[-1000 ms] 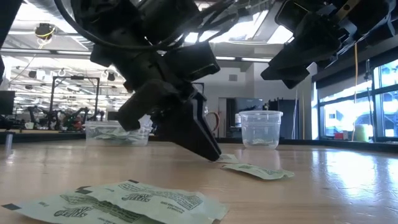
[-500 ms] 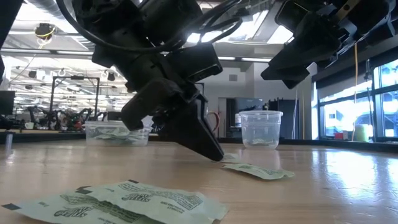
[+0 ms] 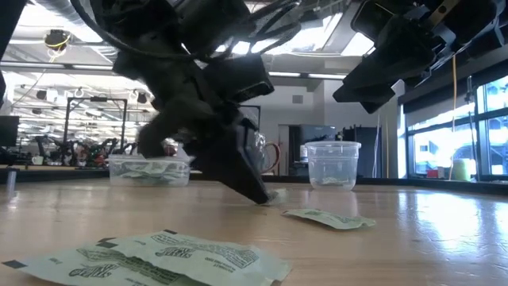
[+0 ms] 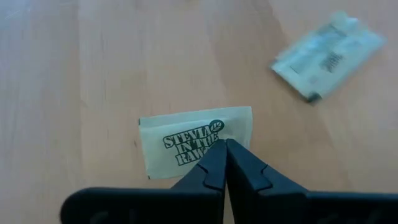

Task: Pick and place Stevia / Truvia into bins
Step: Put the light green stevia packet into the left transparent container

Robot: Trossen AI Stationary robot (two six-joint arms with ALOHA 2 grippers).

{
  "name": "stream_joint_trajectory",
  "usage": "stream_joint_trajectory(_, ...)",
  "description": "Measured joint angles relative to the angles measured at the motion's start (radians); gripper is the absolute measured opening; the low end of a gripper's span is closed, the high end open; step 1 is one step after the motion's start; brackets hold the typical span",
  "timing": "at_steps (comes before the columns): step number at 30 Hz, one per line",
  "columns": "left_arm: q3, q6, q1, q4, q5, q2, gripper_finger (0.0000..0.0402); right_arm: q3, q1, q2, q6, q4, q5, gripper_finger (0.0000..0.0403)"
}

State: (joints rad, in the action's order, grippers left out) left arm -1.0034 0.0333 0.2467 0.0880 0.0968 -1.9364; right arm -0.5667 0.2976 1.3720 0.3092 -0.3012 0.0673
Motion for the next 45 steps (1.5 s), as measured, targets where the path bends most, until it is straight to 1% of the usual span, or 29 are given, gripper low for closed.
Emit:
stream_joint_trajectory(3,-0.001,0.015,0.002,-0.055,-0.008,0.070,0.0003,0.000,0.000,0.000,0.000,0.000,0.000,0.0129)
stream_joint_trajectory(5,-0.002,0.015,0.002,-0.120,0.019,0.124,0.0003,0.000,0.000,0.000,0.000,0.001,0.000,0.0129)
stream_joint_trajectory(9,-0.002,0.016,0.000,-0.261,0.099,0.232,0.0003,0.000,0.000,0.000,0.000,0.003,0.000,0.0129)
stream_joint_trajectory(12,-0.001,0.010,0.001,-0.385,0.182,0.318,0.0003,0.000,0.000,0.000,0.001,0.006,0.000,0.0129)
stream_joint_trajectory(16,0.018,-0.043,-0.001,-0.514,0.279,0.421,0.0003,0.000,0.000,0.000,-0.003,0.007,0.000,0.0129)
stream_joint_trajectory(21,0.078,-0.125,-0.016,-0.627,0.359,0.531,0.0003,0.000,0.000,0.000,-0.003,0.007,0.000,0.0129)
stream_joint_trajectory(25,0.160,-0.181,-0.055,-0.639,0.404,0.608,0.0003,0.000,0.000,0.000,-0.003,0.007,0.000,0.0129)
stream_joint_trajectory(30,0.276,-0.259,-0.137,-0.637,0.411,0.676,0.0003,0.000,0.000,0.000,-0.003,0.006,0.000,0.0129)
stream_joint_trajectory(34,0.348,-0.299,-0.205,-0.624,0.410,0.696,0.0003,0.000,0.000,0.000,-0.003,0.005,0.000,0.0129)
stream_joint_trajectory(38,0.392,-0.309,-0.259,-0.609,0.406,0.696,0.0003,0.000,0.003,0.000,-0.030,-0.001,0.000,0.0129)
stream_joint_trajectory(40,0.405,-0.309,-0.280,-0.607,0.386,0.696,0.0003,0.000,0.008,0.010,-0.049,-0.020,0.000,0.0129)
stream_joint_trajectory(45,0.410,-0.325,-0.314,-0.604,0.346,0.696,0.0004,0.000,0.036,0.071,-0.122,-0.139,-0.001,0.0129)
